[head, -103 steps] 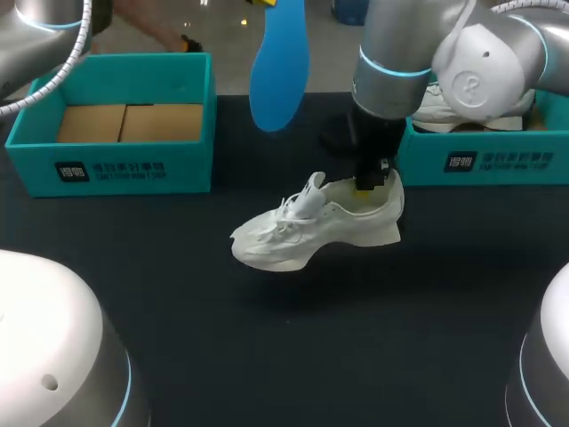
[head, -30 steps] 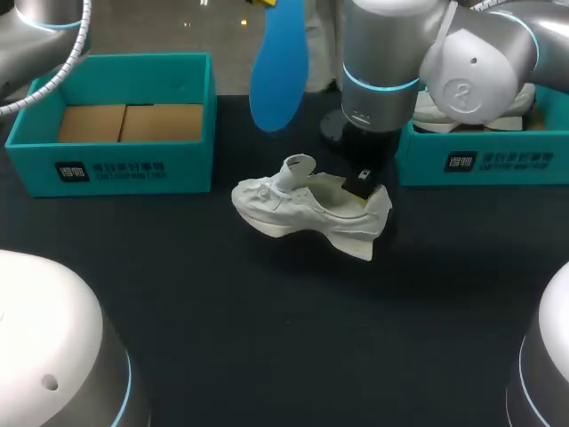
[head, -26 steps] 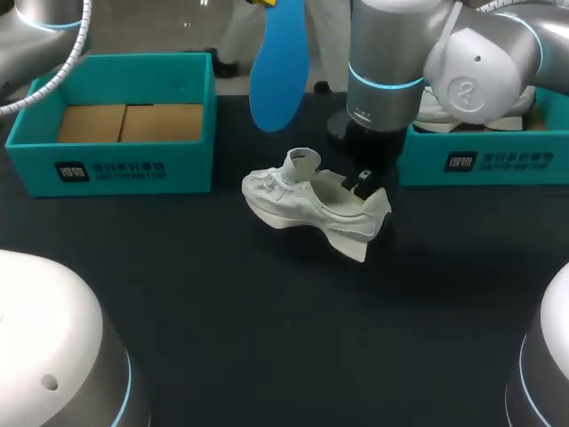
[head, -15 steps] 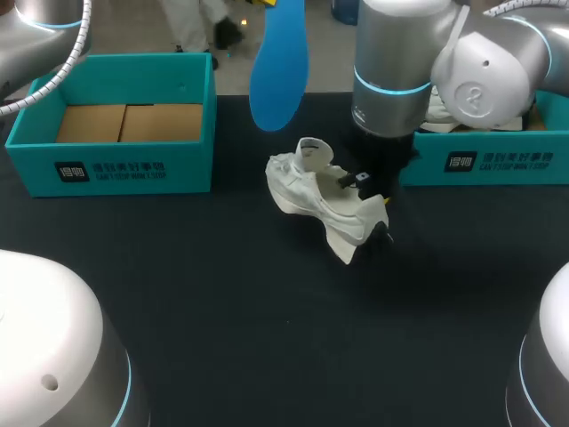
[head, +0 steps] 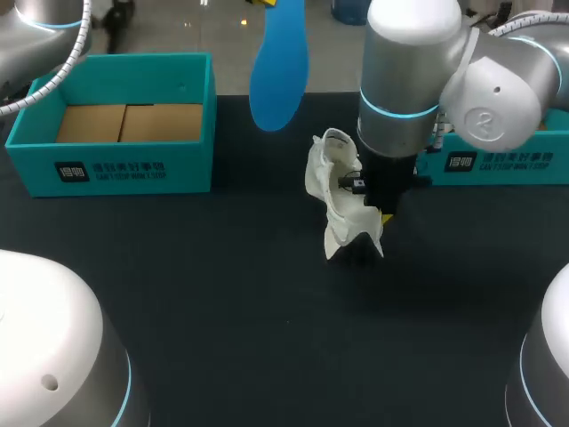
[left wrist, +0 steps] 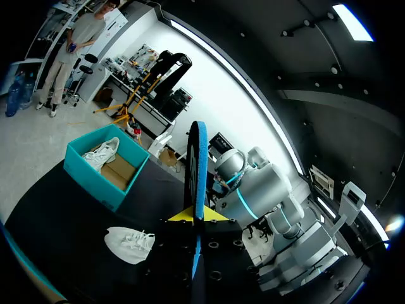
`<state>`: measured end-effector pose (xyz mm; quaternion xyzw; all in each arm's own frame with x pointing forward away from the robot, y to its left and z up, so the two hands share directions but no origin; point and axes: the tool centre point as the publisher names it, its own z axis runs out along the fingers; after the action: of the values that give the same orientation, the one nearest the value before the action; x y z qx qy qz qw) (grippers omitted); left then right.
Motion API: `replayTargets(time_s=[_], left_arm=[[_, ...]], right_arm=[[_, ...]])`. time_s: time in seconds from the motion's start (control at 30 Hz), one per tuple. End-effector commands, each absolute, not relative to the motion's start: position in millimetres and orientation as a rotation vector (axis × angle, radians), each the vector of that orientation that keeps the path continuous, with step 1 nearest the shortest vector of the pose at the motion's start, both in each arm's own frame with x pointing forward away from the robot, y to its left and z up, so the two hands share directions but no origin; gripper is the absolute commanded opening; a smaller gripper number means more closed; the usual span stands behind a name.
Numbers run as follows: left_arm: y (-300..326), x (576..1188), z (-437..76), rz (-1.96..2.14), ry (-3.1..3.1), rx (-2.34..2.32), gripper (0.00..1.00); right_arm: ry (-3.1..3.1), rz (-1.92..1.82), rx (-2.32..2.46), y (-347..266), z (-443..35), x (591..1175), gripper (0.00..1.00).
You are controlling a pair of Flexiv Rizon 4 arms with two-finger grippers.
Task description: Take the shoe out of the shoebox, open the shoe tongue, remove and reinsert the insole, then place the shoe into the shoebox
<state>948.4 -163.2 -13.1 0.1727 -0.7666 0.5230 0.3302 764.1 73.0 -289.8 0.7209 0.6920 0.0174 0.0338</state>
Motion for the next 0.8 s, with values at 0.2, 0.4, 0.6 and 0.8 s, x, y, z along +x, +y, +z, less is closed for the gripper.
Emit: replayTargets(time_s=[0.2, 0.4, 0.6, 0.8], left_arm=[[-163.3, 949.9, -13.8, 1.367, -2.003, 0.448, 0.00], [-163.3, 949.9, -13.8, 1.367, -2.003, 0.448, 0.00], [-163.3, 949.9, -13.8, 1.367, -2.003, 0.448, 0.00], [-163.3, 949.9, -13.8, 1.367, -2.003, 0.448, 0.00]], right_arm=[[2.134, 0.076, 2.220, 67.6, -290.6, 761.3, 0.00], [2.140, 0.086, 2.228, 69.7, -291.5, 760.2, 0.00], [2.095, 0.101, 2.232, 72.6, -293.8, 758.0, 0.00], [2.083, 0.118, 2.260, 77.4, -315.3, 751.8, 0.00]])
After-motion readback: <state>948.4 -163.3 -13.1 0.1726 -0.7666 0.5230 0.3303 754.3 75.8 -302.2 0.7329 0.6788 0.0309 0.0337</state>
